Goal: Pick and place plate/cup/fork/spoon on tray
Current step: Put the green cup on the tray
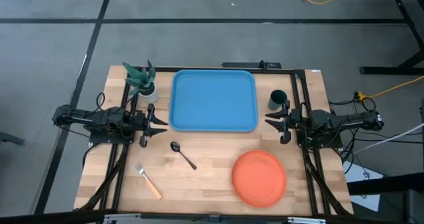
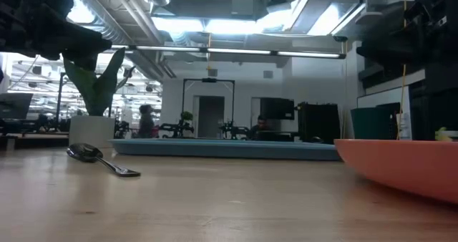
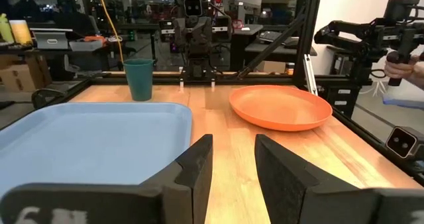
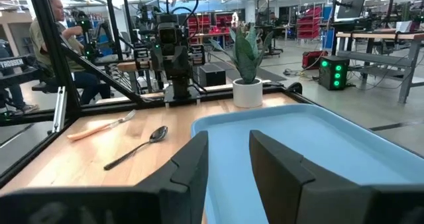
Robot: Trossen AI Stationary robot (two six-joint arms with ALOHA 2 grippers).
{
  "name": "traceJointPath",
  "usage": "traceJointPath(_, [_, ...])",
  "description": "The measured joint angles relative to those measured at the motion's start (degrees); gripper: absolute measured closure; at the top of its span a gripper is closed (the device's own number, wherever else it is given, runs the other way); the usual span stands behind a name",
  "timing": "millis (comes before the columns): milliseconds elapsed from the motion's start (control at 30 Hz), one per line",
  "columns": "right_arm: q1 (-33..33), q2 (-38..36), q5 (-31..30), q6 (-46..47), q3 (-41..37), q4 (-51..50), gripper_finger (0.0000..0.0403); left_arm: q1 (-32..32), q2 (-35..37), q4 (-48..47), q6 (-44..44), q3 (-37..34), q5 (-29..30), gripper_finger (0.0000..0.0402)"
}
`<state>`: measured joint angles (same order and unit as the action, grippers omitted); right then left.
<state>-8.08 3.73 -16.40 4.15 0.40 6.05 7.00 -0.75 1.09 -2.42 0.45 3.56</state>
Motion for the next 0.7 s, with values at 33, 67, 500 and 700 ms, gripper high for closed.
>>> traceJointPath(33, [0.0,0.0,0.0,-0.1,0.0,0.8,0.0287,0.0,0.0,0.1,0.0,0.0,0.0,0.0294])
traceJointPath(67, [0.0,0.0,0.0,0.0,0.0,1.6,0.0287,0.0,0.0,0.4,-0.1,0.0,0.0,0.0294])
traceJointPath(500, [0.0,0.0,6.7,-15.5,0.0,36.9,0.0287,0.0,0.0,39.4,10.9,0.0,1.1,0.0294])
traceJointPath(700, [0.0,0.4,17.5,-38.1,3.3,52.2,0.0287,0.0,0.0,44.5,16.1,0.0,-1.4,0.0294])
